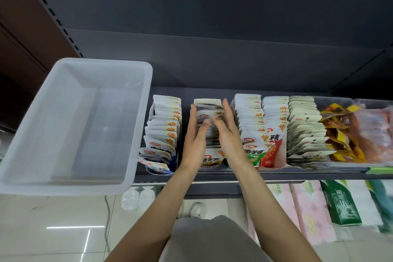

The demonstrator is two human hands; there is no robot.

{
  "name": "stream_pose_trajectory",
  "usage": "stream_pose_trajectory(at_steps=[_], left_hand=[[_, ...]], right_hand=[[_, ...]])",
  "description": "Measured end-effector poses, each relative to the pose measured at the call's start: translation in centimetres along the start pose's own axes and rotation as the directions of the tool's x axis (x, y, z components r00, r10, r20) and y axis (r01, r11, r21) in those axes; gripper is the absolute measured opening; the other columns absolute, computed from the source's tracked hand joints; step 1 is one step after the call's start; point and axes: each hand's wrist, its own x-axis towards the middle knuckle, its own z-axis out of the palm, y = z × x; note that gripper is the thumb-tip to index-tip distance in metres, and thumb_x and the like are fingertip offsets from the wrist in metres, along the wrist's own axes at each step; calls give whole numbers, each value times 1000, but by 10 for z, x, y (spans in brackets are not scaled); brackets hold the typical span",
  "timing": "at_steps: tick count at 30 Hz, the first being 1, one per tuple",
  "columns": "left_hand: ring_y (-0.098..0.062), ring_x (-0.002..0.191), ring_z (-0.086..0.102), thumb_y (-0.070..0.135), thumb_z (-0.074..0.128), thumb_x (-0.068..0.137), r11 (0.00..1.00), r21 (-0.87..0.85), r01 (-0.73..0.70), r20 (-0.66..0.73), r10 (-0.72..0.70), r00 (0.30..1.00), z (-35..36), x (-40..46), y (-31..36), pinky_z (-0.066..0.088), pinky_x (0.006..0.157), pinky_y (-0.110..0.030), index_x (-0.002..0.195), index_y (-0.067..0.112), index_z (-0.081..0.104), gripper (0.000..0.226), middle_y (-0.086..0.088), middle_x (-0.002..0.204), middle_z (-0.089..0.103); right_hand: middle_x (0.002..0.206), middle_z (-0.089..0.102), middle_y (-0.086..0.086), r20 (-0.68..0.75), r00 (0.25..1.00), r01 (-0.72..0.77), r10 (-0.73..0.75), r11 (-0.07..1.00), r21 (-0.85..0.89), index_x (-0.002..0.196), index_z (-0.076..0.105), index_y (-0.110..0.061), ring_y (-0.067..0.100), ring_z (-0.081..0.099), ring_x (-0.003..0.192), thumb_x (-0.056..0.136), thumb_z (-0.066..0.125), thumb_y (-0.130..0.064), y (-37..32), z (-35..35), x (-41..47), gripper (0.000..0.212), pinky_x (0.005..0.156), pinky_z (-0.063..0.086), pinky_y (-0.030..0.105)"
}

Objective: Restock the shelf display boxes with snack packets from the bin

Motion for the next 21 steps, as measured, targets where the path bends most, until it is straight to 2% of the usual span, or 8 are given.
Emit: stream_pose_trajectory(at_steps=[3, 5, 7, 10, 13, 17, 19, 21], left_hand=[[-3, 135, 32, 30, 43, 98, 1000, -25, 15, 16, -14, 1000, -2, -1, -2, 28, 114, -36, 144, 46, 18, 55, 24, 143, 35], [13, 126, 35, 26, 42, 99, 1000, -8, -17, 37, 17, 999, -3, -3, 1, 32, 108, -18, 143, 47, 19, 54, 41, 127, 38], [29, 113, 33, 24, 40, 100, 998, 25, -59, 58, 57, 997, -1, -4, 7, 32, 93, 0, 142, 47, 18, 53, 52, 117, 35], [28, 117, 31, 21, 40, 100, 992, 19, -123, 34, 122, 992, -1, -1, 11, 31, 91, 1, 142, 43, 20, 52, 42, 130, 32], [19, 126, 30, 20, 41, 99, 991, -19, -133, -19, 132, 991, -2, 4, 9, 32, 95, -2, 143, 38, 24, 51, 24, 147, 29], [8, 136, 21, 23, 43, 99, 991, 3, -132, -87, 132, 987, -1, 10, 9, 23, 106, -12, 144, 38, 22, 52, 19, 153, 20], [10, 130, 23, 25, 42, 99, 997, -30, -75, -78, 73, 994, 1, 12, 10, 25, 99, -8, 146, 35, 22, 52, 21, 151, 22], [9, 126, 26, 28, 42, 99, 998, -51, -23, -49, 21, 999, 1, 13, 9, 27, 93, -5, 147, 34, 20, 53, 22, 145, 27]], right_hand=[[136, 37, -26, 3, 1000, -13, 13, 993, 117, 148, 25, -33, -27, 40, 108, 98, 47, -18, 0, -2, -2, 57, 89, 35, 0], [128, 40, -32, -33, 999, 32, -28, 989, 146, 148, 28, -31, -29, 41, 104, 97, 47, -17, 0, -3, -3, 56, 89, 38, 1], [128, 40, -34, -77, 994, 85, -74, 985, 150, 148, 28, -30, -28, 39, 109, 98, 48, -16, -2, -3, -3, 55, 92, 36, 2], [133, 41, -28, -127, 983, 152, -135, 980, 130, 148, 28, -26, -23, 39, 116, 97, 49, -13, -3, -3, -2, 56, 92, 35, 3], [152, 29, -15, -90, 979, 185, -181, 982, 43, 144, 27, -35, -6, 25, 137, 95, 51, -23, -1, -2, 1, 56, 111, 24, 17], [156, 17, -18, -66, 989, 130, -131, 991, -15, 146, 20, -39, -3, 14, 141, 97, 49, -29, 3, -2, 6, 58, 119, 16, 33], [156, 12, -17, -44, 996, 80, -83, 995, -64, 149, 13, -35, -6, 10, 139, 99, 46, -28, 1, -5, 12, 60, 119, 14, 31], [158, 4, -16, 4, 990, 139, -143, 954, -266, 151, 7, -34, -5, 4, 140, 100, 42, -32, -2, -8, 18, 61, 116, 10, 24]])
